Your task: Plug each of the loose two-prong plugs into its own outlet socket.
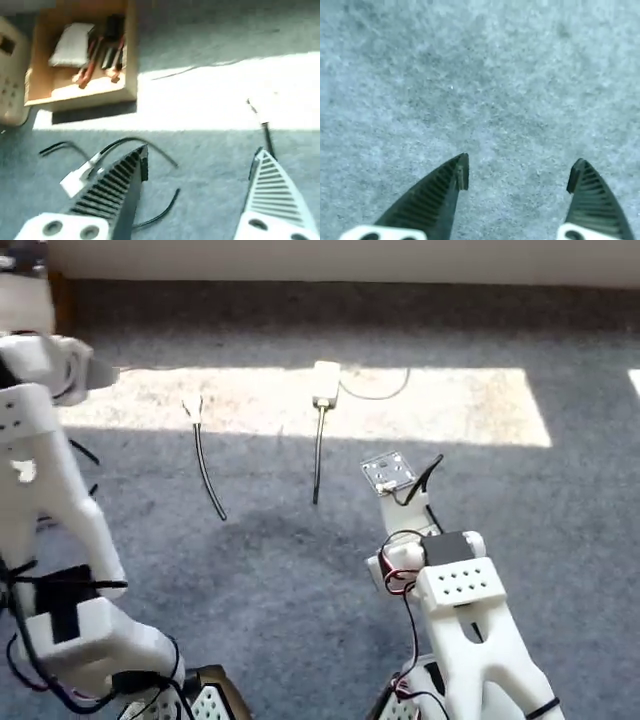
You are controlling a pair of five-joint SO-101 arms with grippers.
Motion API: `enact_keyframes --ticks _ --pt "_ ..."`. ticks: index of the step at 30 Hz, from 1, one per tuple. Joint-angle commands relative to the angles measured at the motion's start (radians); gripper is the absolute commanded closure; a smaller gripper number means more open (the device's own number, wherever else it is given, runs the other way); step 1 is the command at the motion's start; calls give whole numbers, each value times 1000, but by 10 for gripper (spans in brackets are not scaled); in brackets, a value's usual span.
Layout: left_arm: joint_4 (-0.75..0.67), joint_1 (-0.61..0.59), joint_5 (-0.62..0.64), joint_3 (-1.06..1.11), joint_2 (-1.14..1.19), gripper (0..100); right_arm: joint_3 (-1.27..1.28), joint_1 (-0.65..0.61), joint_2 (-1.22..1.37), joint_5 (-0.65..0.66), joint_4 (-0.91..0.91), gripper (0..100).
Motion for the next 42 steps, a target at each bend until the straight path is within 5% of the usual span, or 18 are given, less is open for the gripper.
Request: enact_keyframes --ticks 1,8,14,21,27,37,42 --pt "-133 226 74 -35 102 677 30 94 -22 -64 -107 687" --pt "-377 493 80 -39 458 677 85 150 -22 -110 -225 687" --pt "-396 585 80 -111 653 678 105 148 -22 -103 -228 687" --pt "-261 639 80 -156 745 716 111 85 -22 -103 -228 687" --pt "-124 644 -35 -193 769 999 111 85 -22 -103 -228 687" --pt "167 636 -66 -205 763 995 113 87 -19 -103 -228 687" --pt "338 624 -176 -147 723 995 114 88 -16 -103 -234 687"
